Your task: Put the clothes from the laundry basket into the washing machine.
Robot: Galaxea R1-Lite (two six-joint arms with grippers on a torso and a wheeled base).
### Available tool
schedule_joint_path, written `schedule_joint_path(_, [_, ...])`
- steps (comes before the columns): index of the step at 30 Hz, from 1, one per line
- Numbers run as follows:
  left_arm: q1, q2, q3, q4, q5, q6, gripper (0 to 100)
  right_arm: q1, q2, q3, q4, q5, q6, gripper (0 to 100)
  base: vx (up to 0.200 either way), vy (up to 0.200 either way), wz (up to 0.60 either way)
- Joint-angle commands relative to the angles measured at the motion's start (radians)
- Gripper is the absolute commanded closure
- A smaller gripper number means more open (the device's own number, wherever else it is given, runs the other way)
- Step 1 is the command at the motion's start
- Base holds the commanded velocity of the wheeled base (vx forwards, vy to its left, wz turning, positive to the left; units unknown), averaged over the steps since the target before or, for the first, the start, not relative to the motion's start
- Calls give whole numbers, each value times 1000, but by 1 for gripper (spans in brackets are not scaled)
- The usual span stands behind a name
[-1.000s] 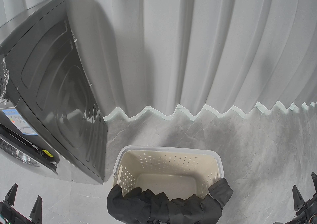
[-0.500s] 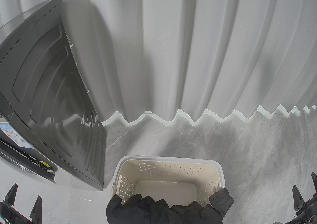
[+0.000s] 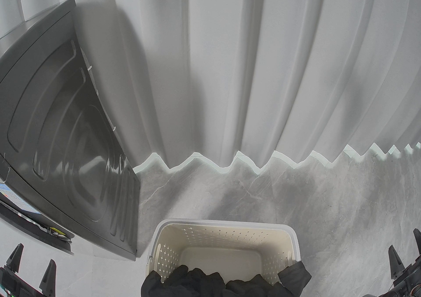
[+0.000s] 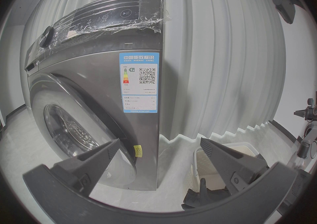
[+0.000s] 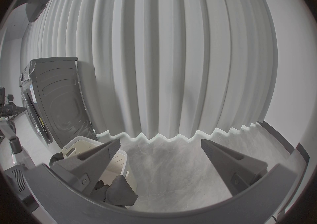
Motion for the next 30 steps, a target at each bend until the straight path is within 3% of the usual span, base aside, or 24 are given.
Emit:
schedule_joint_path(1, [-1, -18, 16, 0, 1, 0, 0, 1, -16, 18, 0, 1, -1, 0, 0, 0, 0])
schedule_joint_path(30, [-1, -18, 16, 0, 2, 0, 0, 1, -16, 18, -1, 1, -1, 0, 0, 0, 0])
